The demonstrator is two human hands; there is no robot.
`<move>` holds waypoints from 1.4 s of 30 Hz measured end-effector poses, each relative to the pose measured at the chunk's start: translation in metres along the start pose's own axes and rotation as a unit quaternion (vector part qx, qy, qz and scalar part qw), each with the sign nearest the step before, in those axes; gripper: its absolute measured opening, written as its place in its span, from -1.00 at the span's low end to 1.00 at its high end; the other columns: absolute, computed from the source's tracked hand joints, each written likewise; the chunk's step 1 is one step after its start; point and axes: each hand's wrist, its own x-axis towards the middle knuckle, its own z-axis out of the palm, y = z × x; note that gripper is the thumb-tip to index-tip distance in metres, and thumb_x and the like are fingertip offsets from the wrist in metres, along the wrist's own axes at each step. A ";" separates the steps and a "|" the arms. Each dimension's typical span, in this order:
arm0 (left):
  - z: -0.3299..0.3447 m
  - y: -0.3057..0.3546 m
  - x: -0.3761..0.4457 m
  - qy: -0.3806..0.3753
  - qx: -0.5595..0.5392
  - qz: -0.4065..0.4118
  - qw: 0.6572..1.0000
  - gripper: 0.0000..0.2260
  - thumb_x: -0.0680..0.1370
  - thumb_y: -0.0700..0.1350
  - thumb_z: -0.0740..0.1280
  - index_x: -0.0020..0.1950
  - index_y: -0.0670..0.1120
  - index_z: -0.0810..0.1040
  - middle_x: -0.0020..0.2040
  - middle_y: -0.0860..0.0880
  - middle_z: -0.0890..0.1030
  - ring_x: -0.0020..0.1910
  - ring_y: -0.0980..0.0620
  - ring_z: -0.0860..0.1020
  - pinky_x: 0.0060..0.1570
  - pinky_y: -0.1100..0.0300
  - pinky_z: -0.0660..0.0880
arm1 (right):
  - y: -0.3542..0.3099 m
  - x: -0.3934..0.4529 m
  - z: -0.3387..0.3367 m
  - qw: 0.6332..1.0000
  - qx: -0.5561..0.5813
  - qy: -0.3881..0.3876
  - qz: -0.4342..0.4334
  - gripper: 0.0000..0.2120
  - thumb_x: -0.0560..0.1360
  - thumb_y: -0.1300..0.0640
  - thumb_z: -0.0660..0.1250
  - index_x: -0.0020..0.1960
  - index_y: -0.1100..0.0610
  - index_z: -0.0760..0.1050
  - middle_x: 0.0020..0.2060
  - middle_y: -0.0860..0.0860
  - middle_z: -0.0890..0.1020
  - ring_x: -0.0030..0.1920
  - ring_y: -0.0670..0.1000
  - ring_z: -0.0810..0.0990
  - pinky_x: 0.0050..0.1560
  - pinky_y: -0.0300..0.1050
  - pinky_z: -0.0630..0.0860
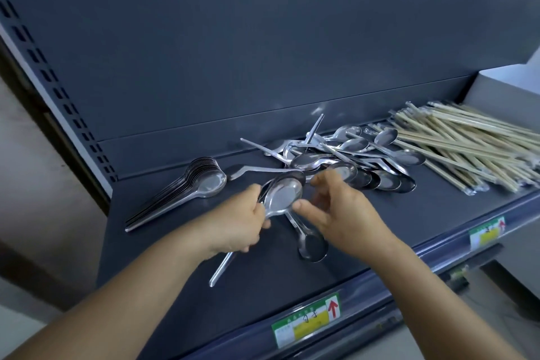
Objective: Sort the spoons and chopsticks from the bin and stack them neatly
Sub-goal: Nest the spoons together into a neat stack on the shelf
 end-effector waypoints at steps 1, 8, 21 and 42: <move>-0.002 -0.003 0.003 0.019 0.007 -0.001 1.000 -0.88 0.61 -0.17 0.03 -0.12 -0.09 0.24 -0.20 -0.08 0.46 -0.51 0.06 0.30 -0.47 0.20 0.28 | 0.002 -0.003 -0.003 0.999 -0.029 -0.031 0.019 -0.44 0.31 -0.33 0.31 0.15 -0.02 0.36 -0.11 -0.13 0.55 -0.13 -0.09 0.51 -0.08 -0.17 0.41; -0.010 -0.011 0.011 0.053 0.103 0.013 0.993 -0.76 0.58 0.07 0.13 -0.19 -0.06 0.30 -0.40 0.05 0.33 -0.46 0.04 0.30 -0.42 0.15 0.25 | -0.002 -0.011 -0.011 0.978 -0.046 -0.173 0.110 -0.52 0.34 0.01 0.44 0.20 0.01 0.35 -0.28 -0.14 0.56 -0.20 -0.08 0.53 -0.24 -0.21 0.42; -0.018 0.001 0.008 0.029 0.040 0.064 0.997 -0.77 0.58 0.04 0.17 -0.19 -0.07 0.42 -0.39 0.10 0.49 -0.42 0.09 0.41 -0.32 0.15 0.44 | -0.014 -0.014 -0.035 0.986 0.155 0.066 0.019 -0.73 0.42 0.30 0.34 -0.27 -0.06 0.56 -0.37 -0.07 0.65 -0.28 -0.05 0.66 -0.18 -0.23 0.55; -0.005 -0.004 -0.003 0.056 -0.117 -0.082 0.988 -0.83 0.61 -0.20 -0.01 -0.17 -0.05 0.19 -0.33 -0.03 0.23 -0.53 0.09 0.14 -0.46 0.20 0.04 | -0.009 0.049 0.022 0.993 0.042 0.005 -0.110 -0.78 0.57 0.05 0.21 0.17 0.06 0.49 -0.01 -0.06 0.58 0.03 -0.10 0.48 0.07 -0.20 0.41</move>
